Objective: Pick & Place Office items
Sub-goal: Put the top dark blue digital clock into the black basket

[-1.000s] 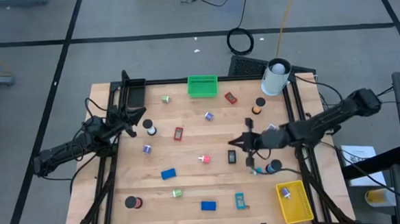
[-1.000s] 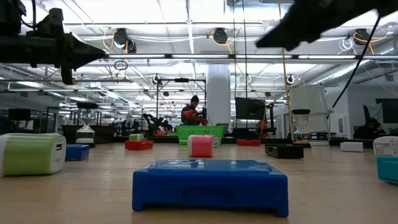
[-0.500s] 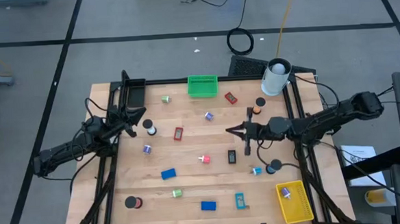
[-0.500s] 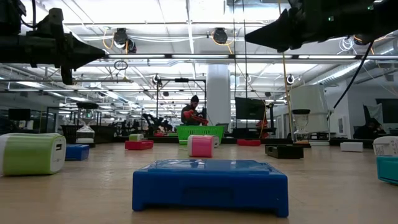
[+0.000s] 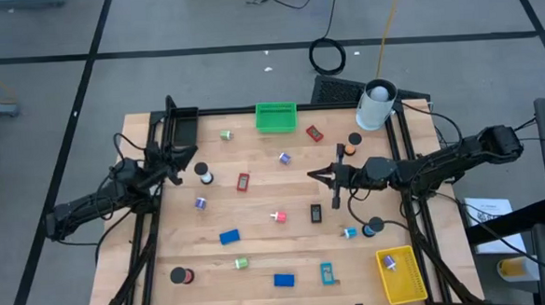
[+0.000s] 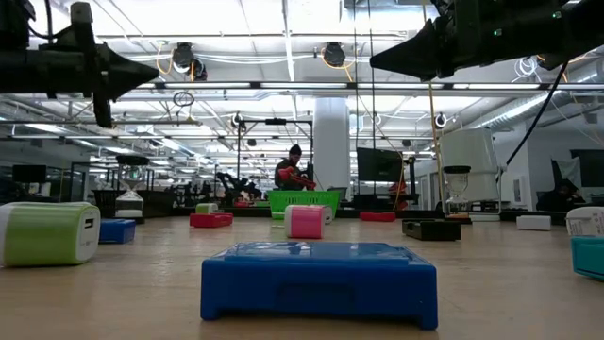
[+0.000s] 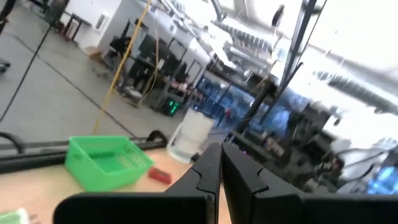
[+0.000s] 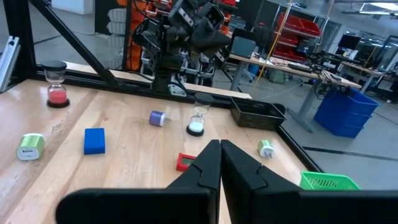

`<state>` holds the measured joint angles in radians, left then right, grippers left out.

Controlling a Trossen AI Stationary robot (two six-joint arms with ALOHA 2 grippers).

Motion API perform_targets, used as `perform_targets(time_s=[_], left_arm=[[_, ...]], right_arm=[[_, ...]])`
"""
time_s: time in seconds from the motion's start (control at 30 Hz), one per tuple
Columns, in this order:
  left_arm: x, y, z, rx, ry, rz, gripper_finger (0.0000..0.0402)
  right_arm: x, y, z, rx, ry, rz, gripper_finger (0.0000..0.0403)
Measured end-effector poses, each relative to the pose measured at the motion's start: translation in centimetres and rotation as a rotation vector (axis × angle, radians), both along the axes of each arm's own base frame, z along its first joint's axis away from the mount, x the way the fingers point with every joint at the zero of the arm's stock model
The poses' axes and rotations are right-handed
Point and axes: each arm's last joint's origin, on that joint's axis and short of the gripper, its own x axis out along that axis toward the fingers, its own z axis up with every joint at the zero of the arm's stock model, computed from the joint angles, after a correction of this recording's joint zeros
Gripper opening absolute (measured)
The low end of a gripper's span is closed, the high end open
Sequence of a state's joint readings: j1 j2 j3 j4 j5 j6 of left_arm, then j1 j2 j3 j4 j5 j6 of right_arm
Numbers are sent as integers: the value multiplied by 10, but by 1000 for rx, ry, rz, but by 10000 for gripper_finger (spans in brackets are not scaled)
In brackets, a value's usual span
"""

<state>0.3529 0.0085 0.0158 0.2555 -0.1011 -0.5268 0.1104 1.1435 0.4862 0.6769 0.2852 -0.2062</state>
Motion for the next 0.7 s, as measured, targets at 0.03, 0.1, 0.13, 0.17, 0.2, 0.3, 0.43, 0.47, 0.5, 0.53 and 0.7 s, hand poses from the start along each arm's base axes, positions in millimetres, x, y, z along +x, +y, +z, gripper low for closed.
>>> perform_targets(time_s=[0.03,0.1,0.13,0.17,0.2,0.3,0.43,0.47,0.5,0.53,0.7], left_arm=[[-1,0,3,15,-29,10,17],[-2,-1,8,46,-68,13,17],[-3,-1,9,48,-84,4,17],[-3,-2,11,42,-106,-15,17],[-3,-2,12,26,-128,-37,17],[-3,-3,11,-26,-144,-74,17],[-2,-2,8,-87,-141,-90,17],[-1,-2,8,-75,-124,-101,17],[-1,-3,7,-38,-105,-116,17],[-1,-4,7,12,-84,-131,17],[0,-5,7,78,-52,-163,17]], right_arm=[[0,0,0,-7,1,0,4],[0,0,0,-21,4,1,4],[0,0,0,-22,4,1,4],[0,0,0,-23,4,1,4],[0,0,0,-23,5,1,4],[0,0,-1,-39,14,2,4],[0,0,-1,-72,20,4,4],[0,0,-1,-75,20,4,4],[0,0,-1,-75,20,4,4],[0,0,-1,-75,19,5,4],[0,0,0,-95,15,6,4]])
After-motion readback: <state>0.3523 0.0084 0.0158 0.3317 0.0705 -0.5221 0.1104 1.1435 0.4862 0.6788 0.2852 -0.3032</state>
